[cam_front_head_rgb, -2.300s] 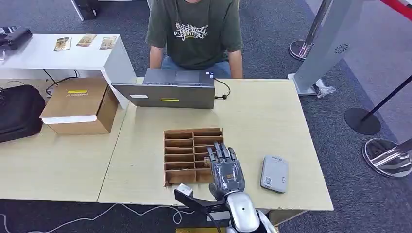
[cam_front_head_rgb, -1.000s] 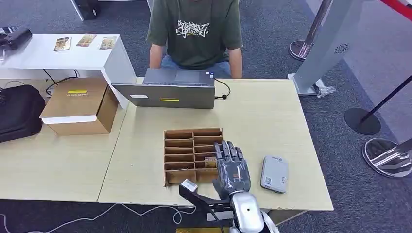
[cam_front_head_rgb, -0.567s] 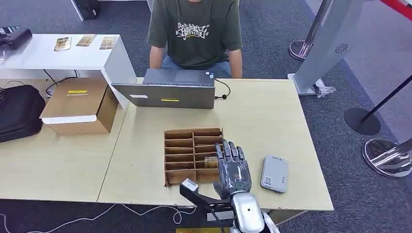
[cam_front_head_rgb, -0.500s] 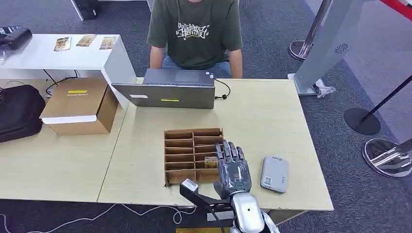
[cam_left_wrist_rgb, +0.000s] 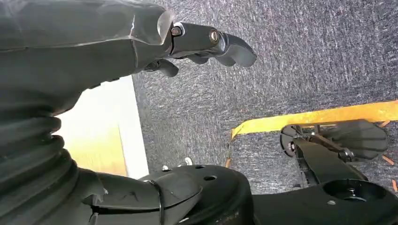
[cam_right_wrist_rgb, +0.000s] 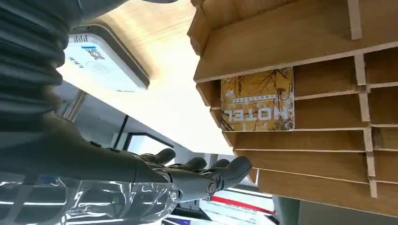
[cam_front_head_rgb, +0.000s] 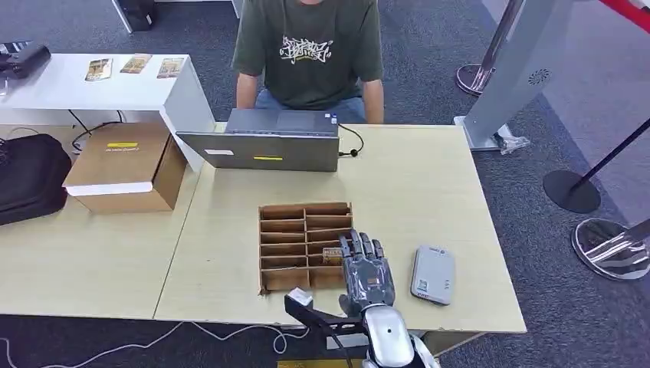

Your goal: Pass the card to the sensor for recognition and then transmit it.

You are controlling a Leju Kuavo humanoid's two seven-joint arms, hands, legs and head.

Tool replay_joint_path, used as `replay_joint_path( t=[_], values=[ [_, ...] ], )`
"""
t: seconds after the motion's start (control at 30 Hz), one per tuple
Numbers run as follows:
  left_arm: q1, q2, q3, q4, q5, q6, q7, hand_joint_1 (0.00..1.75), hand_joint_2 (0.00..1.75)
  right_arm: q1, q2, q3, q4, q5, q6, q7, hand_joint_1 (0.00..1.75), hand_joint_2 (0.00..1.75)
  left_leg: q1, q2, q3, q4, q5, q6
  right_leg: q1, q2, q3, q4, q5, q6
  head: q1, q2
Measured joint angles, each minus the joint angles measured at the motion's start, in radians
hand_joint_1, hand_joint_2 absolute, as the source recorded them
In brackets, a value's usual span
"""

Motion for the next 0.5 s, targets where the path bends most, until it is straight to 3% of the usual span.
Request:
replay_joint_path(
  t=[0.5],
  values=[
    [0.0,0.0,0.0,0.0,0.0,-0.001,0.003,0.0,1.75,0.016,-0.005,0.0,-0.042,0.001,0.028,0.023,0.0,1.75,0.0,0.0,0.0,0.0,0.0,0.0,0.0,0.0,0.0,0.0,0.0,0.0,0.0,0.0]
  ],
)
